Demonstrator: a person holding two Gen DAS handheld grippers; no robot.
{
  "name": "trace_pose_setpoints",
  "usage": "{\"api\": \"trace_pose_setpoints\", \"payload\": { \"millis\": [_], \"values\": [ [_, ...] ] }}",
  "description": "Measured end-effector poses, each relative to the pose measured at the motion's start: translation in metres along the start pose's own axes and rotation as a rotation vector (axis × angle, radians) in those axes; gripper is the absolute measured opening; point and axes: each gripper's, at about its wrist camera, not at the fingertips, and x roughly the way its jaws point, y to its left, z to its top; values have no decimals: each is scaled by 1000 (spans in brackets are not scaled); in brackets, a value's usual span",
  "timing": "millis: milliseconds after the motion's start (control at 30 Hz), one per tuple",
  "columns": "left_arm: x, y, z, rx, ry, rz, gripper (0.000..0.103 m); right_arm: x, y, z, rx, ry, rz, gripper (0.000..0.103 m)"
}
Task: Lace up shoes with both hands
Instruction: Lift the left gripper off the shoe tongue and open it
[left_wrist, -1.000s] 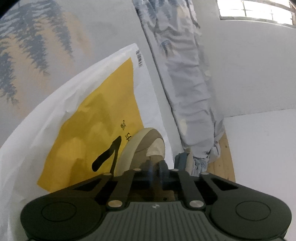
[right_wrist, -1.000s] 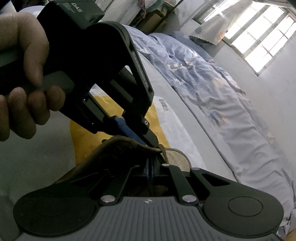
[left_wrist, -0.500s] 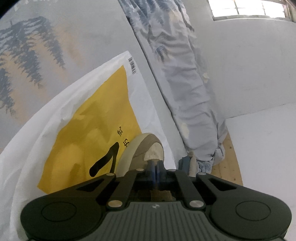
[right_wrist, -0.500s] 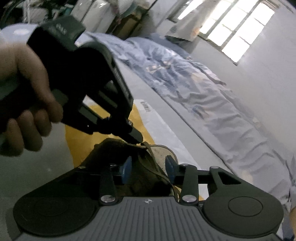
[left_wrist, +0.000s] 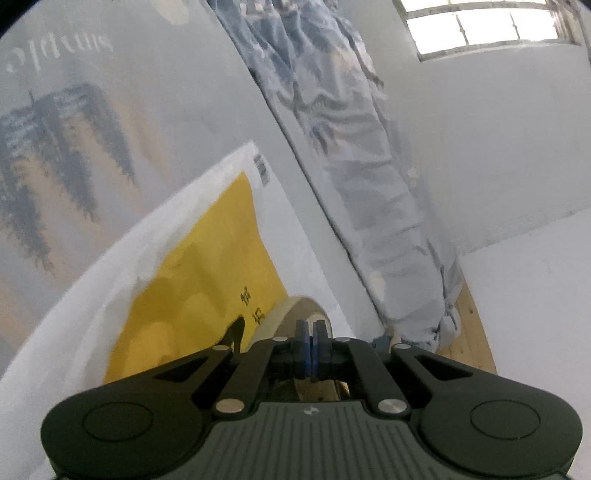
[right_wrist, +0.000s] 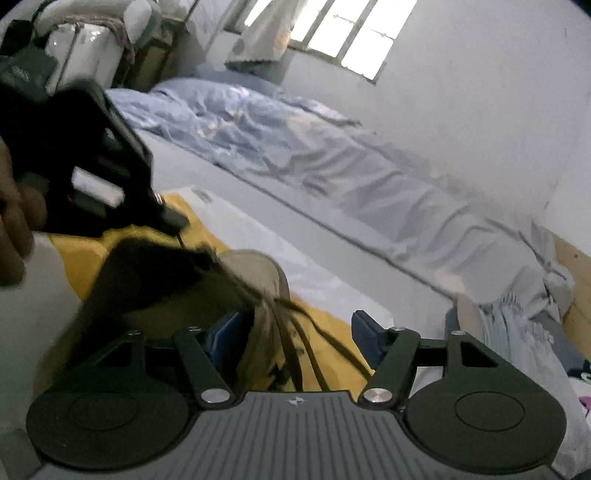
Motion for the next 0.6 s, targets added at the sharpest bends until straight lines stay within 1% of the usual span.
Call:
{"api": "trace_pose_setpoints", "payload": {
  "millis": [100,233,300,333,433,600],
  "values": [
    [-10,1,8,-6,-67,-5,0,3,-2,-4,23,4,-8,67],
    [-26,4,21,-19,-170,45,0,3,-1,-7,28,-3,-12,67],
    [-31,9,26,-39,-200,65,0,3,-3,-10,33,-7,-11,67],
    [-33,11,28,-45,-207,82,0,5,-5,-11,34,-10,-11,67],
    [-28,15,28,-68,-180,97,0,12,-8,-11,46,-11,-10,67],
    [-30,18,28,-99,-179,132,2,15,-9,-9,62,-25,-14,67]
  ]
}}
